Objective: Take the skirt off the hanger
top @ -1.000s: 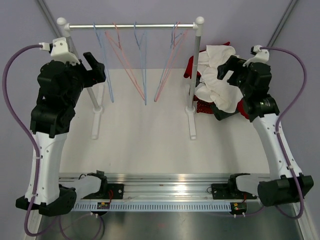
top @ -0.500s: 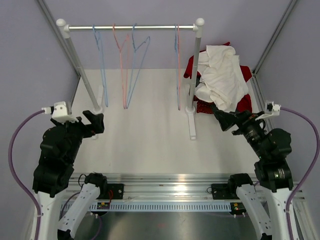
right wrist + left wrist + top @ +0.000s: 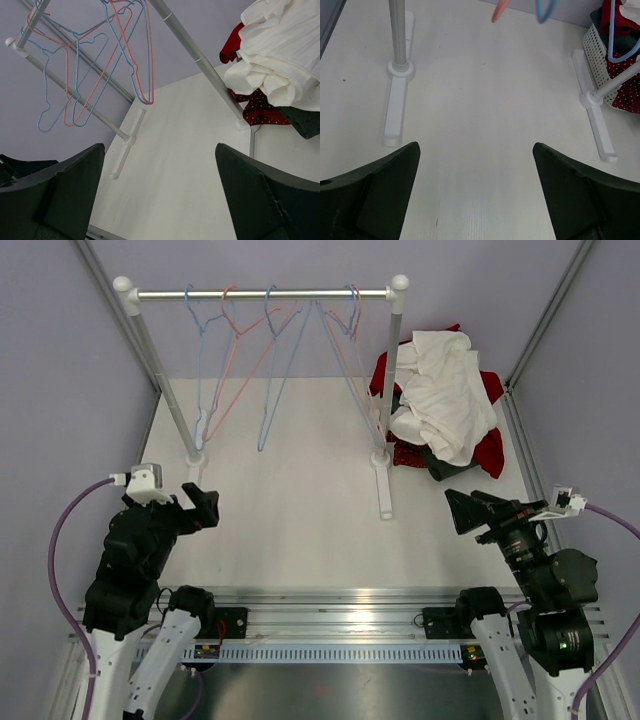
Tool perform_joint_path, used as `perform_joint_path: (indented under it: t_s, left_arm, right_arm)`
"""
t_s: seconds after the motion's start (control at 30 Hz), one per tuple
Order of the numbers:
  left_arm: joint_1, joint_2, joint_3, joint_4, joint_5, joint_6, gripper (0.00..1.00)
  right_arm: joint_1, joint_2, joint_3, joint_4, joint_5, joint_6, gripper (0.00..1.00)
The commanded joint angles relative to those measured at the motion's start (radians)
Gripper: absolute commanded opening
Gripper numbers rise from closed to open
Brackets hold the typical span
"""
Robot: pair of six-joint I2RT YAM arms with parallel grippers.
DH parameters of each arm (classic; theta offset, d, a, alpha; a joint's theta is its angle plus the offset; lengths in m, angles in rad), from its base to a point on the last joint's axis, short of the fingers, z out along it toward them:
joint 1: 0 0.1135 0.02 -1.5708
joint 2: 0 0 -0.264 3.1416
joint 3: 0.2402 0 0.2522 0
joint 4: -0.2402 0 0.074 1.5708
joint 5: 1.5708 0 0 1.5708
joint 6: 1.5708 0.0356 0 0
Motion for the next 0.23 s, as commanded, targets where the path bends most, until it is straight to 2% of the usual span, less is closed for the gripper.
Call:
perform_joint_path:
  t_s: [0.0,0.1,0.2]
  left_arm:
    - [-0.002,-0.059,0.013,0.048,0.036,0.025,0.99]
    - [-0.002,-0.082,-0.033,0.062,0.060,0.019,0.99]
    - [-0.002,-0.071,-0.013,0.039,-0.001,0.007,0.99]
  right_arm:
    - [0.004,-0.043,-0.053,0.021,0.003,0.070,0.99]
    - [0.004,-0.054,-0.076,0.018,-0.006,0.096,0.99]
    - [0.004,-0.051,-0.073,0.000,-0.004,0.101,0.99]
